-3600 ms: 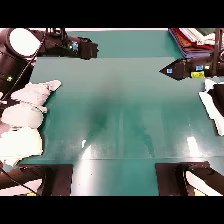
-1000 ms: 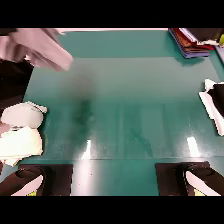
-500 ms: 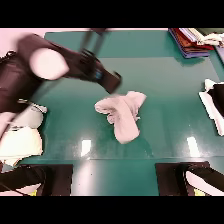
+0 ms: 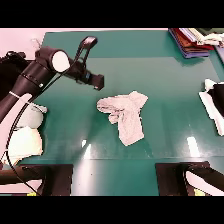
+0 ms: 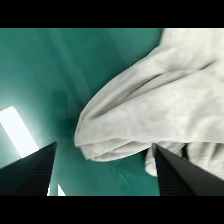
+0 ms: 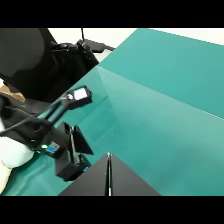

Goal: Fold the shirts.

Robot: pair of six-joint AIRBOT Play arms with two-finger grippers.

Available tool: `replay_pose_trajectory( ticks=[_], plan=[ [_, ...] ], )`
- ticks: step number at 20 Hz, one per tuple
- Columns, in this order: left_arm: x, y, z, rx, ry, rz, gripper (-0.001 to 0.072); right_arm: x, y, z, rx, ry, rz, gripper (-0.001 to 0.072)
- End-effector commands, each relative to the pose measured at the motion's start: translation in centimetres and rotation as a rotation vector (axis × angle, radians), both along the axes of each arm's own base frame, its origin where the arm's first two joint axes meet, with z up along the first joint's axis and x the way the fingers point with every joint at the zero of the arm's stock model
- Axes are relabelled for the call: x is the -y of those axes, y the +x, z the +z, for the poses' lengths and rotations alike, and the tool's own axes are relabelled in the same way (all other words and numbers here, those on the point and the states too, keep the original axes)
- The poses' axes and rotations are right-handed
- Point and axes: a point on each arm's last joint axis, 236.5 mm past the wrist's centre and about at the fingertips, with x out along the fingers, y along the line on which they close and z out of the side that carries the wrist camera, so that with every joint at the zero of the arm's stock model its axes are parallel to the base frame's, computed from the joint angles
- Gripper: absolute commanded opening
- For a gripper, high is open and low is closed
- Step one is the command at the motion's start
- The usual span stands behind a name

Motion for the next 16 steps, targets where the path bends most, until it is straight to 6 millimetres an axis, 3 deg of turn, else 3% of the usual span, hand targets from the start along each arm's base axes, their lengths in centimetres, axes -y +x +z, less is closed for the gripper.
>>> replay_pose_trajectory(
  ticks=[1,2,4,7,11,12,13,14,16],
  plan=[
    [-2.7,-1.2,-8.3,-0.203,-0.023,0.109,0.0705,0.0,0.0,-0.2,-0.005,-0.003,0.003,0.0012],
    [-2.6,-1.8,-10.6,-0.246,-0.028,0.124,0.0706,0.0,0.0,-0.3,-0.009,-0.003,0.002,0.0013],
    [-1.1,-2.9,-13.5,-0.322,-0.086,0.116,0.0706,-0.1,0.3,-1.3,-0.036,-0.005,0.003,0.0013],
    [1.2,-2.2,-14.4,-0.329,-0.177,0.092,0.0706,-0.1,0.9,-3.6,-0.093,-0.008,0.002,0.0013],
    [1.2,0.2,-14.2,-0.244,-0.202,0.14,0.0702,0.2,1.4,-7.7,-0.192,-0.033,-0.007,0.0013],
    [1.2,0.4,-14.1,-0.237,-0.204,0.143,0.0523,0.9,1.5,-10.0,-0.233,-0.068,-0.03,0.0013],
    [1.2,0.4,-14.1,-0.235,-0.204,0.142,0.0246,1.6,1.5,-12.5,-0.281,-0.104,-0.052,0.0013],
    [1.2,0.5,-13.9,-0.228,-0.201,0.138,0.0021,2.3,1.3,-15.0,-0.336,-0.124,-0.069,0.0013],
    [1.1,1.0,-13.1,-0.193,-0.178,0.096,0.0028,3.8,0.0,-20.4,-0.469,-0.137,-0.098,0.0013]
  ],
)
